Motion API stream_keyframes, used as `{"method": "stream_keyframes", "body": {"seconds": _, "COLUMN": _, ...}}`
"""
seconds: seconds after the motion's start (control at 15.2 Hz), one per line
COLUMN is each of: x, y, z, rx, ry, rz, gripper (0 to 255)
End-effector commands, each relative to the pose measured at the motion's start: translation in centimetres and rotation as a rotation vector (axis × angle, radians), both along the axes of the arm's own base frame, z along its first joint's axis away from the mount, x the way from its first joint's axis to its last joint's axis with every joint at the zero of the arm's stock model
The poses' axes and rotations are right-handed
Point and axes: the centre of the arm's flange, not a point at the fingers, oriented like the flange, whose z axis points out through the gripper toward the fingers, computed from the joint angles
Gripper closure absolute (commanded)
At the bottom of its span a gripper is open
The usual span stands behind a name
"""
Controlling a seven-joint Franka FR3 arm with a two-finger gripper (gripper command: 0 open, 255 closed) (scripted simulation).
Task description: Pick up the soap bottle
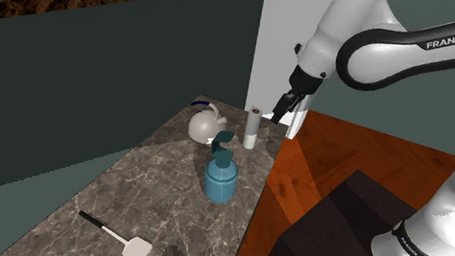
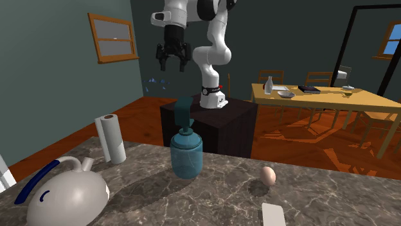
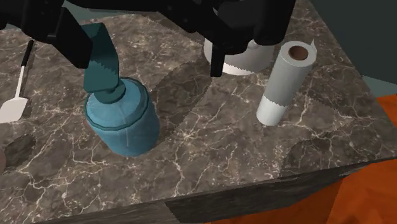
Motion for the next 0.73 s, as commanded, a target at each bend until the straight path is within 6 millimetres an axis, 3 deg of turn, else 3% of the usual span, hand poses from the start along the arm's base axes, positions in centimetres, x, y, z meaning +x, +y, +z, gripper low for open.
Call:
{"method": "stream_keyframes", "body": {"seconds": 0.0, "x": 0.7, "y": 1.6, "z": -1.6, "rx": 0.001, "ry": -0.013, "rz": 0.040, "gripper": 0}}
{"method": "stream_keyframes", "body": {"seconds": 0.66, "x": 4.0, "y": 10.5, "z": -10.0, "rx": -0.001, "ry": -0.063, "rz": 0.236, "gripper": 0}}
